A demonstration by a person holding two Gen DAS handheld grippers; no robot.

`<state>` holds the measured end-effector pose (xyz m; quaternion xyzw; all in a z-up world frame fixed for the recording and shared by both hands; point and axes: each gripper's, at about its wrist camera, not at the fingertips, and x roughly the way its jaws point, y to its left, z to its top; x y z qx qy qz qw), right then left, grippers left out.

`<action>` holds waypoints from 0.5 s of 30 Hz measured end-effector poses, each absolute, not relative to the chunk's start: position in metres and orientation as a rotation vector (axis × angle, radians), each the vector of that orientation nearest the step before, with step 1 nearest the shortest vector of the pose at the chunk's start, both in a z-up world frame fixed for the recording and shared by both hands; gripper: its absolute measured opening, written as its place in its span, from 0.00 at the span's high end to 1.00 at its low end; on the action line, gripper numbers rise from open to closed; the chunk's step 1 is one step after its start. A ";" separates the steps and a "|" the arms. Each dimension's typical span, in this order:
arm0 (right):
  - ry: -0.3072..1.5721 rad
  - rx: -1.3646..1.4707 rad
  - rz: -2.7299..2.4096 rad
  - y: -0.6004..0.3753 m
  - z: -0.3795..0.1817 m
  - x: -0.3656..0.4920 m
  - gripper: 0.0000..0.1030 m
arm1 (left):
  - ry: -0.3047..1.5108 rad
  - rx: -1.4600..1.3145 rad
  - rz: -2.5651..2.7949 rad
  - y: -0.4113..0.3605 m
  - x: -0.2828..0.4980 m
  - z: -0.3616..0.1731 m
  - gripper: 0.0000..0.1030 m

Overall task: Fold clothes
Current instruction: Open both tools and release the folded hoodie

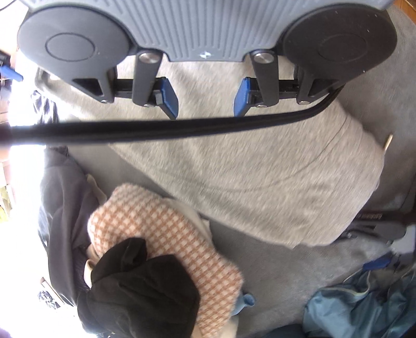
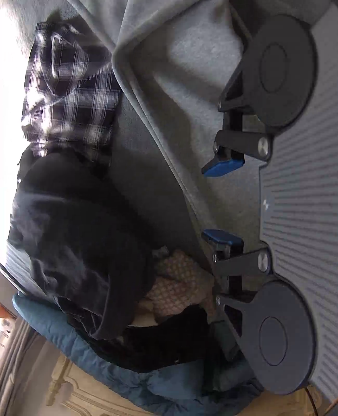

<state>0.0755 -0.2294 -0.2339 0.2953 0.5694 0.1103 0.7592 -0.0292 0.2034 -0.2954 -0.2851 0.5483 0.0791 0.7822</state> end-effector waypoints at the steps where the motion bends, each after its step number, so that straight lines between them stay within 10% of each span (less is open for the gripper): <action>1: 1.246 0.580 0.310 -0.208 -0.228 0.073 0.57 | 1.179 -0.614 0.176 0.205 -0.037 -0.298 0.53; 15: 1.392 0.388 1.265 0.013 -0.224 0.015 0.66 | 1.117 -0.485 0.244 0.223 -0.109 -0.343 0.54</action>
